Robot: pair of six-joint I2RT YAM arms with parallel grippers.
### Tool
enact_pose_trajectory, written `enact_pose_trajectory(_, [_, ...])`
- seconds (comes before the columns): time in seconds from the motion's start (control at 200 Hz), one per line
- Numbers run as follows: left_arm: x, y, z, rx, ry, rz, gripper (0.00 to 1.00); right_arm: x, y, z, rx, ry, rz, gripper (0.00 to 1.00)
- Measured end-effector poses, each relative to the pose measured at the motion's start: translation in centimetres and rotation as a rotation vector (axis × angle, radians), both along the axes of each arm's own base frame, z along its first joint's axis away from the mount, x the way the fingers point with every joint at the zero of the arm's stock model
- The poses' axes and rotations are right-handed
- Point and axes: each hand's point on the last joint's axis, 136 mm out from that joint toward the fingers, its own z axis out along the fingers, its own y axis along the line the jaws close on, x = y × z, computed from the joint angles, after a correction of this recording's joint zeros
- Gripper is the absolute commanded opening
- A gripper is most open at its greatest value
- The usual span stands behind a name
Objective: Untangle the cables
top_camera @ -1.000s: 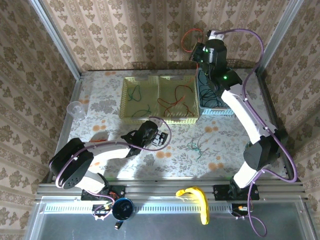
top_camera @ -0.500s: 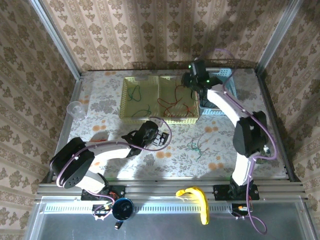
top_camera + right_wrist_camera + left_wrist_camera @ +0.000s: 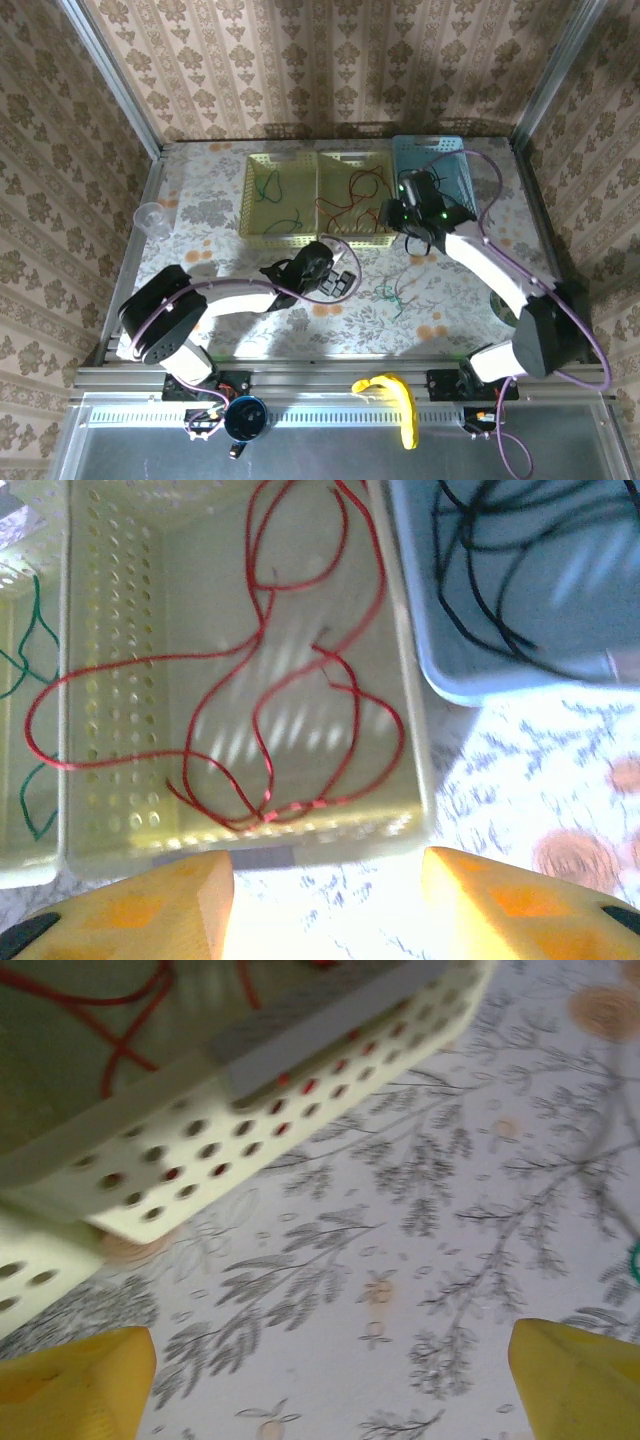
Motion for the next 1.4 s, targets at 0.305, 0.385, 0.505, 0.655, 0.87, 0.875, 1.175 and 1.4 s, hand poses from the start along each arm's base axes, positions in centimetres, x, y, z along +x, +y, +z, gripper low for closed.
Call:
enact_pose_trajectory(0.305, [-1.8, -6.3, -0.8, -0.006, 0.064, -0.261, 0.79, -9.8, -1.8, -10.2, -0.026, 0.329, 0.016, 0.54])
enact_pose_trajectory(0.385, [-1.9, -7.2, -1.0, -0.009, 0.077, -0.299, 0.75, -11.2, -1.9, -10.5, -0.026, 0.377, 0.039, 0.54])
enact_pose_trajectory(0.505, [-2.3, -7.9, -1.7, 0.0, 0.103, -0.335, 0.73, -12.5, -1.2, -10.3, 0.012, 0.413, 0.098, 0.54])
enact_pose_trajectory(0.655, [-2.5, -8.4, -2.8, 0.015, 0.13, -0.363, 0.71, -14.9, 0.2, -12.1, 0.065, 0.519, 0.175, 0.53])
enact_pose_trajectory(0.87, [-2.7, -8.4, -3.2, 0.022, 0.141, -0.372, 0.71, -17.0, 1.1, -15.1, 0.059, 0.669, 0.218, 0.16])
enact_pose_trajectory(0.875, [-2.7, -8.4, -3.2, 0.022, 0.141, -0.372, 0.71, -17.0, 1.0, -15.2, 0.054, 0.67, 0.218, 0.14])
enact_pose_trajectory(1.175, [-2.7, -7.8, -2.9, 0.015, 0.143, -0.367, 0.75, -16.3, 0.6, -14.3, 0.081, 0.629, 0.181, 0.0])
enact_pose_trajectory(1.4, [-1.2, -6.2, 1.0, -0.128, 0.168, -0.338, 0.7, -12.9, 1.3, -10.6, 0.252, 0.452, 0.157, 0.0])
